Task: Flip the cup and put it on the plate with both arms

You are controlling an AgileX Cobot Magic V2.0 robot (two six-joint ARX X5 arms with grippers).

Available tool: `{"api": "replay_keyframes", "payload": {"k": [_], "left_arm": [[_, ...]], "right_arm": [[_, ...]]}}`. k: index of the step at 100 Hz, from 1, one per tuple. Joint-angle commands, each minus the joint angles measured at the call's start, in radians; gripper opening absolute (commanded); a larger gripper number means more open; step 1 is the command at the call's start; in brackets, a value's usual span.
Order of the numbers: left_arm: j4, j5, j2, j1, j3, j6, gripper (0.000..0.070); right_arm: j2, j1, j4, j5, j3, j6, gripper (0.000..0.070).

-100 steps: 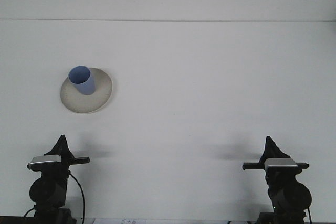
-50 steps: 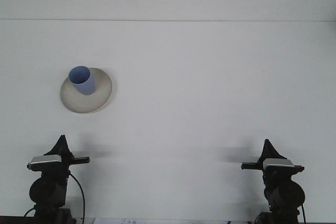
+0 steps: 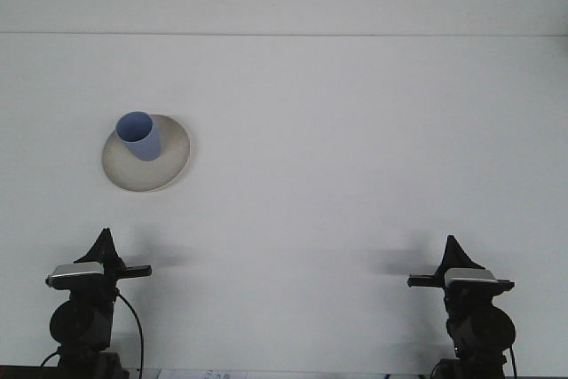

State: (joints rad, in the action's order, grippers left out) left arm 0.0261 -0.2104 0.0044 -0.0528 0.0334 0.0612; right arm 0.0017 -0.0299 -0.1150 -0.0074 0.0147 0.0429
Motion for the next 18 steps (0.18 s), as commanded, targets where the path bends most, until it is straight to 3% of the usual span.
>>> {"api": "replay_keyframes", "payload": {"k": [1, 18], "left_arm": [[0.013, -0.003, -0.002, 0.000, -0.019, 0.002, 0.0015], [0.013, -0.003, -0.002, 0.000, -0.019, 0.002, 0.0015]], "right_arm": [[0.000, -0.002, 0.010, 0.000, -0.002, 0.013, 0.0006], [0.000, -0.002, 0.010, 0.000, -0.002, 0.013, 0.0006]]}}
